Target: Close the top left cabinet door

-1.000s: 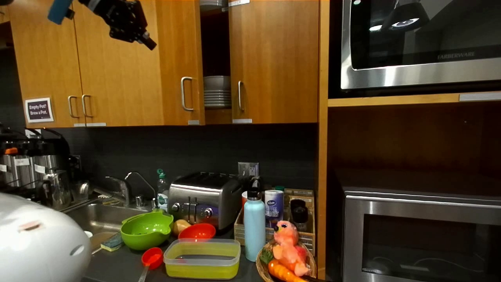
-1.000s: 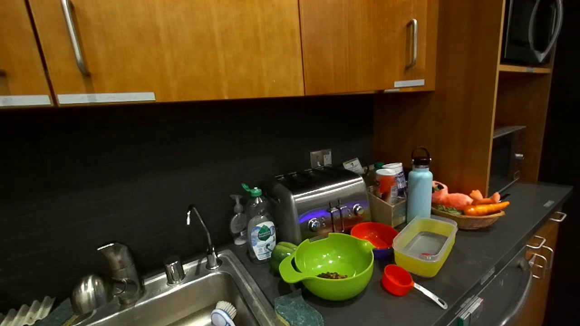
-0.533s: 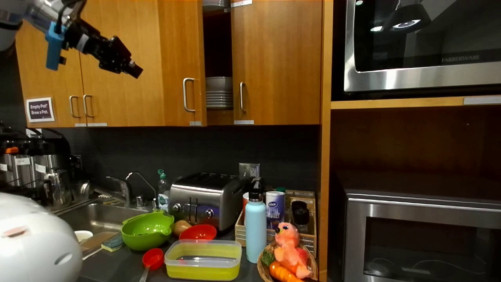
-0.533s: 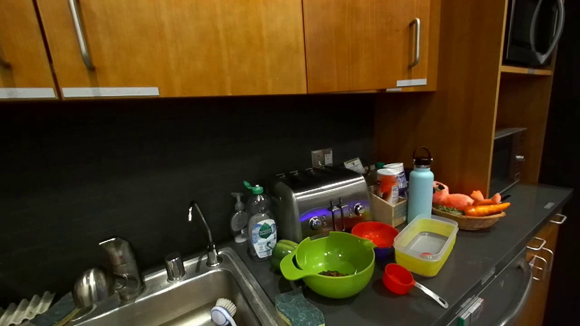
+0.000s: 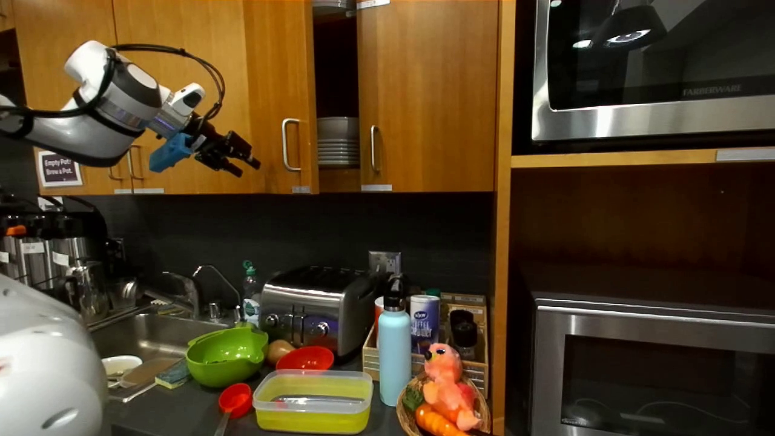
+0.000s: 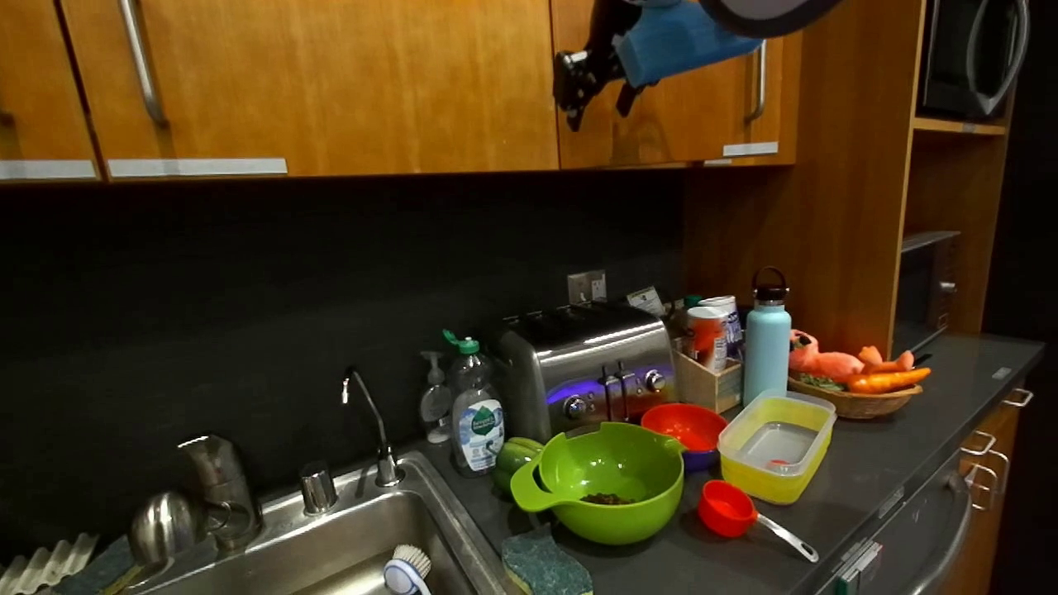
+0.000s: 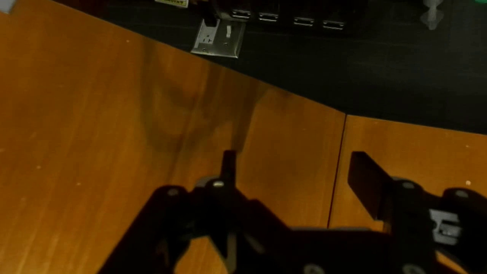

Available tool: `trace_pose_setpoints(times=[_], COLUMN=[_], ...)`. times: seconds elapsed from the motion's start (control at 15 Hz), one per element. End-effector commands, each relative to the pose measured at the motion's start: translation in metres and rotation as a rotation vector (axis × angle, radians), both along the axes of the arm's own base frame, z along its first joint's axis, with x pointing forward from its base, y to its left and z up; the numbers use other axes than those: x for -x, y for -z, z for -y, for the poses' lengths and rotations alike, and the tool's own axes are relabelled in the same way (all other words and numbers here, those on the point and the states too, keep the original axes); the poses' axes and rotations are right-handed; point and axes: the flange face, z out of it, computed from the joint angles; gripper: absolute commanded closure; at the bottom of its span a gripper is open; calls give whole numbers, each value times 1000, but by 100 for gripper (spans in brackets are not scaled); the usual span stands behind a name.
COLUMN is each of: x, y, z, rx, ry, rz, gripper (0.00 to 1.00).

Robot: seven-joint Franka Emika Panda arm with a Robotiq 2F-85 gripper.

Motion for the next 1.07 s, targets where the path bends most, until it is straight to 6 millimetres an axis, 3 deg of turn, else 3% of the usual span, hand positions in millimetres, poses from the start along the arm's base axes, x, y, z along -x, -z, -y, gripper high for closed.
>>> trace_pose_setpoints(times=[0.0,0.47,0.53,0.6,0.73,1.0], x=[-3,0,0,6,28,86], y=[0,-6,-6,-11,-30,-66], z=[0,-5,-5,-6,-12,-39], rx=[-5,-7,-7,87,195,370], ry=[-3,-14,-14,23,86,185], rz=[-6,5,5,-12,-27,-71], gripper=[23,23,6,5,0,0])
